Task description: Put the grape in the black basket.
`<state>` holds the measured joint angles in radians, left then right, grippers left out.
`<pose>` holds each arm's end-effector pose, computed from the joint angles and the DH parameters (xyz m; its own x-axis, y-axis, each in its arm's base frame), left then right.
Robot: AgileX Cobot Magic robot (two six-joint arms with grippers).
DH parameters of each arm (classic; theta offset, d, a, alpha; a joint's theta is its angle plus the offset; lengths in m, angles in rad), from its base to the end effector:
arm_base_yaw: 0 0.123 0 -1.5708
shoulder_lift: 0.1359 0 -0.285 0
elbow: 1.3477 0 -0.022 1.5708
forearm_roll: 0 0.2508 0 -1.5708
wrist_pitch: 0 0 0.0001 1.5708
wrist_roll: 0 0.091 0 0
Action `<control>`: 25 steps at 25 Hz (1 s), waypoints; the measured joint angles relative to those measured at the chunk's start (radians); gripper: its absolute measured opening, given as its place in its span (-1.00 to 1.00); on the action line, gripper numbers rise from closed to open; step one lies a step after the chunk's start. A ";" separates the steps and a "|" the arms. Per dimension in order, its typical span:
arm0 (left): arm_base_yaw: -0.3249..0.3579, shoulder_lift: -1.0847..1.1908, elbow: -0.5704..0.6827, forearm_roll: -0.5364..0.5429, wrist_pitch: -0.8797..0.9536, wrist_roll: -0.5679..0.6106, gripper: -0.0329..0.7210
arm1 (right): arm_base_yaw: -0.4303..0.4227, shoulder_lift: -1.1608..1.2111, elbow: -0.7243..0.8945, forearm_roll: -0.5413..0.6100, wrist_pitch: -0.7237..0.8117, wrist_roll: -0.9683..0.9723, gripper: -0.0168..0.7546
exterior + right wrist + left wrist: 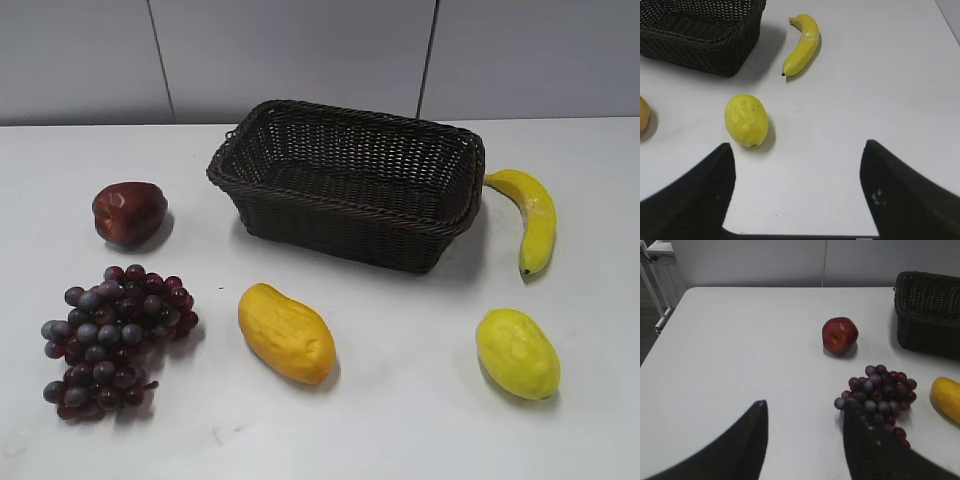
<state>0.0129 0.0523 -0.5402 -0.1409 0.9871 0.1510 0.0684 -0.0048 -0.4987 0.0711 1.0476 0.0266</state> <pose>0.0016 -0.0107 0.2953 -0.3882 0.0674 -0.9191 0.1234 0.9921 0.0206 -0.0054 0.0052 0.2781 -0.4460 0.0316 -0.8945 -0.0958 0.9919 0.0828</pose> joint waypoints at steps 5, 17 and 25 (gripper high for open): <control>0.000 0.239 -0.023 -0.031 -0.067 0.050 0.44 | 0.000 0.000 0.000 0.000 0.000 0.000 0.57; 0.000 0.956 -0.197 -0.376 -0.030 0.490 0.60 | 0.000 0.000 0.000 0.000 0.001 0.000 0.57; -0.035 1.308 -0.339 -0.459 0.031 0.704 0.60 | 0.000 0.000 0.000 0.000 0.001 0.000 0.57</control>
<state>-0.0218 1.3603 -0.8791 -0.6002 1.0182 0.8551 0.0684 -0.0048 -0.4987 0.0711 1.0486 0.0266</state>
